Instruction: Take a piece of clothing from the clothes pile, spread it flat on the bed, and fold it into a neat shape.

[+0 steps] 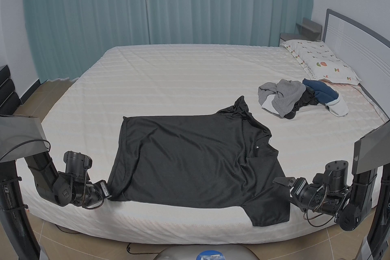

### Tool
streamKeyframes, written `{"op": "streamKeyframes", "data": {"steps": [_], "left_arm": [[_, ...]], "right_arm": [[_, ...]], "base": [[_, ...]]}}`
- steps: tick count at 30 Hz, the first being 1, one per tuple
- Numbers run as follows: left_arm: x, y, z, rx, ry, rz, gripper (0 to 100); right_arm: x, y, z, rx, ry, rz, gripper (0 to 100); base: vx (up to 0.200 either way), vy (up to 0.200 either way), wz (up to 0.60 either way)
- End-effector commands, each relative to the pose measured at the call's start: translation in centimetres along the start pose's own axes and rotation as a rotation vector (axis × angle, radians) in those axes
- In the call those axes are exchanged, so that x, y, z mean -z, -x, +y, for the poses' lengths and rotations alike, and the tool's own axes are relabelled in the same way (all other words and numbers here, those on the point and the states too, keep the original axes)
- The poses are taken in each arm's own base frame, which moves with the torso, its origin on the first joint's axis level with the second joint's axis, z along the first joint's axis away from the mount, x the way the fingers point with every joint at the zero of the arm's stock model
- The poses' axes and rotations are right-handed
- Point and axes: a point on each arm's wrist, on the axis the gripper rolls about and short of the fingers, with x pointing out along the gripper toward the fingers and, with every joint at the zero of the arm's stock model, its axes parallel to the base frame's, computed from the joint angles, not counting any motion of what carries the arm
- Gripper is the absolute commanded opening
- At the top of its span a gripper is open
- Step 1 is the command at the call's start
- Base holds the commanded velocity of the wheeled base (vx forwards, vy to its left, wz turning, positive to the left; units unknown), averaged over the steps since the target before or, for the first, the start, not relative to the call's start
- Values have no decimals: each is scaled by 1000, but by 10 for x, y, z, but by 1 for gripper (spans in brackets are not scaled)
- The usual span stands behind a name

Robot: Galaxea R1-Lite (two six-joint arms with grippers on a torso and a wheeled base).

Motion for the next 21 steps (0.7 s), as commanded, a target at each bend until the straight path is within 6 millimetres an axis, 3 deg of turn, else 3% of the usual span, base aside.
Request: {"op": "streamKeyframes", "data": {"steps": [1, 12, 21], "left_arm": [[3, 2, 3, -33, -14, 13, 0], [-1, 6, 16, -153, -54, 46, 0], [5, 6, 16, -182, -70, 120, 0]], "right_arm": [[0, -1, -1, 0, 3, -1, 100], [2, -1, -4, 21, 20, 0, 100], [4, -15, -25, 123, 84, -1, 100]], "base": [[0, 0, 0], [0, 0, 0], [0, 0, 0]]}}
